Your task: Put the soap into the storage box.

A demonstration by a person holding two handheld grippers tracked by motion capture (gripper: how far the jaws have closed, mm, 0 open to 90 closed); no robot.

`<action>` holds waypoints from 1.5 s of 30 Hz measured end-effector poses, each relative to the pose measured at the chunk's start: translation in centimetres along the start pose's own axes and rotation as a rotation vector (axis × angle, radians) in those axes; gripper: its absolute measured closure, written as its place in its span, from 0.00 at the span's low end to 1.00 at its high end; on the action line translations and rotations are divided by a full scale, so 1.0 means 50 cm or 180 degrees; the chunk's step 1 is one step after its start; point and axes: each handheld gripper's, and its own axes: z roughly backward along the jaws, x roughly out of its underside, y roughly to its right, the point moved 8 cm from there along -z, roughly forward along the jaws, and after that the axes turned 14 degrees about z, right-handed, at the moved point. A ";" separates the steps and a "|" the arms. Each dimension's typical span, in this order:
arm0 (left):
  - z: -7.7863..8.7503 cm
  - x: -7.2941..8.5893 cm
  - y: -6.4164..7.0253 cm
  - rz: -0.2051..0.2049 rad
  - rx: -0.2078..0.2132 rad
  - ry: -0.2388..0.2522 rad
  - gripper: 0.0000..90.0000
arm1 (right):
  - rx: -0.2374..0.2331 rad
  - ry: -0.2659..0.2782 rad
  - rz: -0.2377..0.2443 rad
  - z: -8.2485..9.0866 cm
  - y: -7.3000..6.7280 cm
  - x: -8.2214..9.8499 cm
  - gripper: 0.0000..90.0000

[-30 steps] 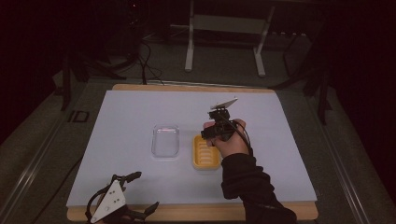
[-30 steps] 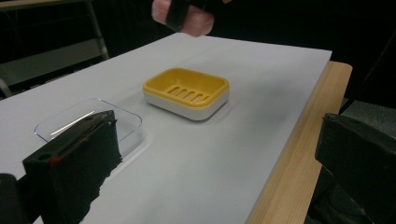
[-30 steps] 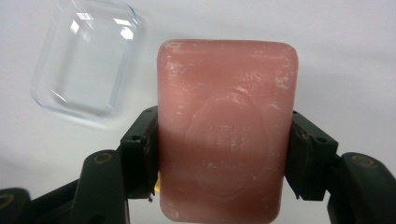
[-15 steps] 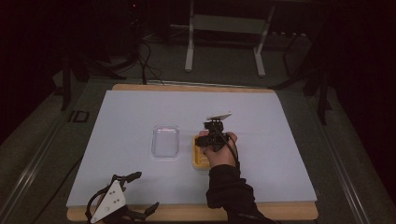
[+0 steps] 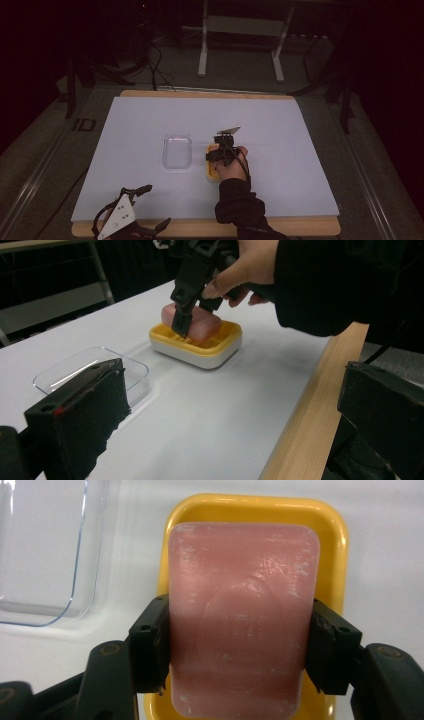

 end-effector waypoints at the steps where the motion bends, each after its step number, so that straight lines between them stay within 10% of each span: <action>1: 0.000 0.000 0.000 0.0001 0.0002 0.0003 0.00 | 0.0000 0.0000 0.0000 0.000 0.000 0.000 0.42; 15: 0.001 -0.001 0.003 -0.0015 0.0016 0.0001 0.00 | -0.0045 -0.0211 0.0071 -0.028 0.001 0.011 0.40; 32: -0.002 0.000 0.006 -0.0022 0.0065 -0.0029 0.00 | -0.0090 0.0020 0.0529 0.040 -0.001 -0.035 0.24; 38: -0.004 0.002 0.003 -0.0023 0.0050 -0.0050 0.00 | -0.0536 0.0166 0.0924 0.059 0.002 -0.026 0.14; 45: -0.008 0.005 0.001 -0.0035 0.0030 -0.0090 0.00 | -0.0575 0.0329 0.1428 0.073 0.028 -0.006 0.15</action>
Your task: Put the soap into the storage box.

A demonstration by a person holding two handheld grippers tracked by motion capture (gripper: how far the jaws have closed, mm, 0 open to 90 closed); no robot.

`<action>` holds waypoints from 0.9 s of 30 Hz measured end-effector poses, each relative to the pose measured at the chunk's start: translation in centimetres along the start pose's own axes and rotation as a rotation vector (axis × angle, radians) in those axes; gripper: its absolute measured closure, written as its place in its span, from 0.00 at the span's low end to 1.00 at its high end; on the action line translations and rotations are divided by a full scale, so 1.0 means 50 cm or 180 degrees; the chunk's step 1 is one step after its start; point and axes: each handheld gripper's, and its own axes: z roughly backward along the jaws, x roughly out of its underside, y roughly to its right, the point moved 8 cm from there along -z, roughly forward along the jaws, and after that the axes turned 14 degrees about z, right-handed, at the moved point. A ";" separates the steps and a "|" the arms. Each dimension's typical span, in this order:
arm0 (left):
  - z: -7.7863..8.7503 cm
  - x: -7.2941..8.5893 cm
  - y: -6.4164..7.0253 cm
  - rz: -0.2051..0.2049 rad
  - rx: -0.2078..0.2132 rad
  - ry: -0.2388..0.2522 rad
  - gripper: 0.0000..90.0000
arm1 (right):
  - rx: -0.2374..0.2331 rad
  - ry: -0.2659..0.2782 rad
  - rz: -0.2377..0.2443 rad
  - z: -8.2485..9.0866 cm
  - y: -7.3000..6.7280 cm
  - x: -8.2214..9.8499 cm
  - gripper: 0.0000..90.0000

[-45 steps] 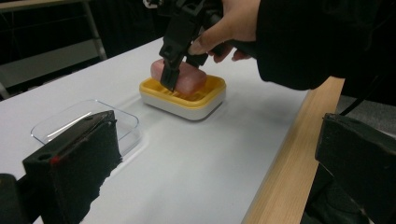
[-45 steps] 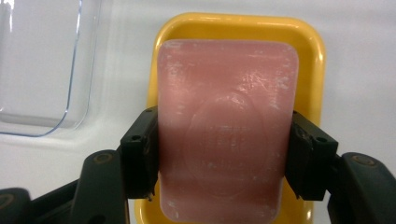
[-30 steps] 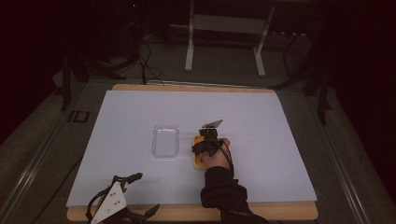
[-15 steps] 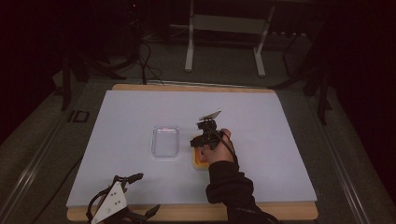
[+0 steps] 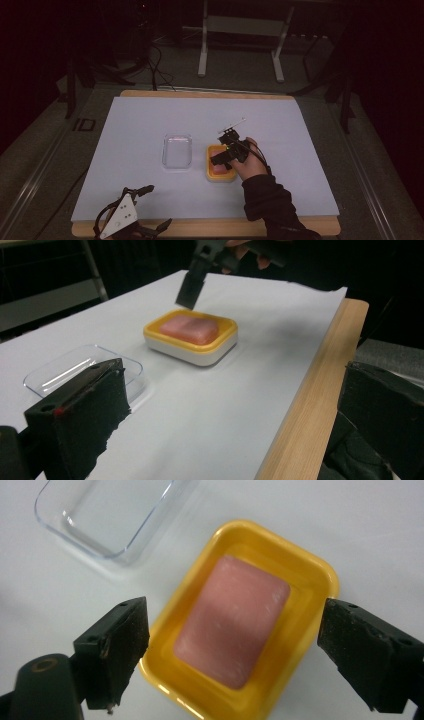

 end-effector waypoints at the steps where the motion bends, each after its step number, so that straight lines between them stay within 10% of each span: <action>1: 0.000 0.000 -0.001 0.0004 -0.0001 -0.0003 0.00 | -0.0043 0.0026 0.0004 0.004 0.001 0.004 0.15; 12: -0.004 0.002 -0.004 0.0002 -0.0033 -0.0032 0.00 | -0.0066 0.0394 0.0287 0.054 0.044 0.061 0.15; 27: -0.009 0.005 -0.005 0.0013 -0.0039 -0.0047 0.00 | 0.0052 0.0498 0.0117 0.093 0.094 0.169 0.15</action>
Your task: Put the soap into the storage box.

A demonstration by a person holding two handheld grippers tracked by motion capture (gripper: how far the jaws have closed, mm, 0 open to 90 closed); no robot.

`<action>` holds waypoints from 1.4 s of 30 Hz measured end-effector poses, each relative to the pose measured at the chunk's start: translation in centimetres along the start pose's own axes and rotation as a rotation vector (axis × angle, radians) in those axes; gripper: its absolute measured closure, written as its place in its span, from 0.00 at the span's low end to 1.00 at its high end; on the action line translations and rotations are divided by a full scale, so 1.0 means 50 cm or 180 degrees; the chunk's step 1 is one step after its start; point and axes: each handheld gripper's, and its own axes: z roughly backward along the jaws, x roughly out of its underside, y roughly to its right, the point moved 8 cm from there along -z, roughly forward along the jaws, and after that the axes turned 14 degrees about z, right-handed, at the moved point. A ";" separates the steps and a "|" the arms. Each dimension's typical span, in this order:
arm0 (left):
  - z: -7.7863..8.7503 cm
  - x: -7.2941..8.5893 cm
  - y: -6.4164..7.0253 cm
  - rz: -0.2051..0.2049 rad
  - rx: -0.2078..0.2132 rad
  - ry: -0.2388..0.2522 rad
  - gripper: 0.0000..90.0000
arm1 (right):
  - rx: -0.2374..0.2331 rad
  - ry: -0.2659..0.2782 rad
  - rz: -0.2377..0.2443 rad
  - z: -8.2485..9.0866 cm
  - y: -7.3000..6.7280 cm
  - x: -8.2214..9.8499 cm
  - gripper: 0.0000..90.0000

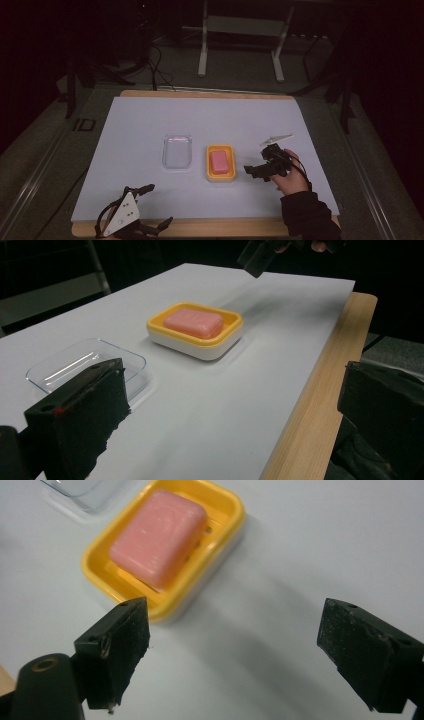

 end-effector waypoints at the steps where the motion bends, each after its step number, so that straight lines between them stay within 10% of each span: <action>1: 0.000 0.000 0.000 -0.0004 0.0001 -0.0002 0.00 | 0.0018 0.0015 0.0016 0.004 0.002 0.004 0.15; 42: -0.001 0.003 0.003 0.0006 0.0042 -0.0027 0.00 | 0.0333 0.0499 0.0015 0.073 0.009 0.164 0.16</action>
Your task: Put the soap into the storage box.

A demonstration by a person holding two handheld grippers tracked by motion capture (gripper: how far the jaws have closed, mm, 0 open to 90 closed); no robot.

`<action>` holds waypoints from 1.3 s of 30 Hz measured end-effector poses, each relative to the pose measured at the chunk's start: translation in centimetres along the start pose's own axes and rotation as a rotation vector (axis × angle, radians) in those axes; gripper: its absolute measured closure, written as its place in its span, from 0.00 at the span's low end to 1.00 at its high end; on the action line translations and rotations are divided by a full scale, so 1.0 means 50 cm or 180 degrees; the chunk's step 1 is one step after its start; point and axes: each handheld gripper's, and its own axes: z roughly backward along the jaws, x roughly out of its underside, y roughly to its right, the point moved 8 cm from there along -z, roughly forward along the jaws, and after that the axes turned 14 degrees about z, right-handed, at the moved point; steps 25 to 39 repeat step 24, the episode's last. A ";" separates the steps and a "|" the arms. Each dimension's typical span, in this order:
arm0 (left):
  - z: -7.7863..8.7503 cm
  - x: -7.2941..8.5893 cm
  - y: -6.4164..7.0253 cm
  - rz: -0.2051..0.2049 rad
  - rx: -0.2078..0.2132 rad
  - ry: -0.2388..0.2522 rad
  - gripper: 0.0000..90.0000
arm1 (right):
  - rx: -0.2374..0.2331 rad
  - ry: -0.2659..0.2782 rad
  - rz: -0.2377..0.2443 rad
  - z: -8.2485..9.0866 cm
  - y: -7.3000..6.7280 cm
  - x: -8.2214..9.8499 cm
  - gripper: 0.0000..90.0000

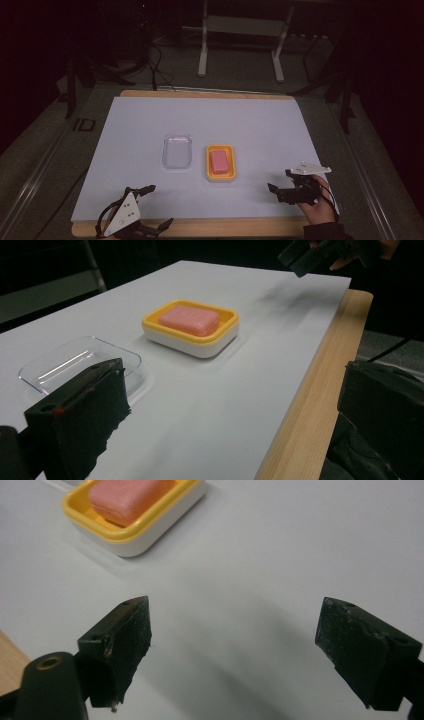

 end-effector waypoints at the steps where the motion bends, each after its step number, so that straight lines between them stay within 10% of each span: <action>1: 0.000 0.000 0.000 0.0001 0.0002 0.0003 0.00 | 0.0034 -0.0004 -0.0005 0.001 0.003 0.003 0.16; 39: 0.002 -0.002 0.000 0.0027 0.0023 0.0014 0.00 | 0.0174 -0.0013 -0.0109 0.000 0.020 0.030 0.16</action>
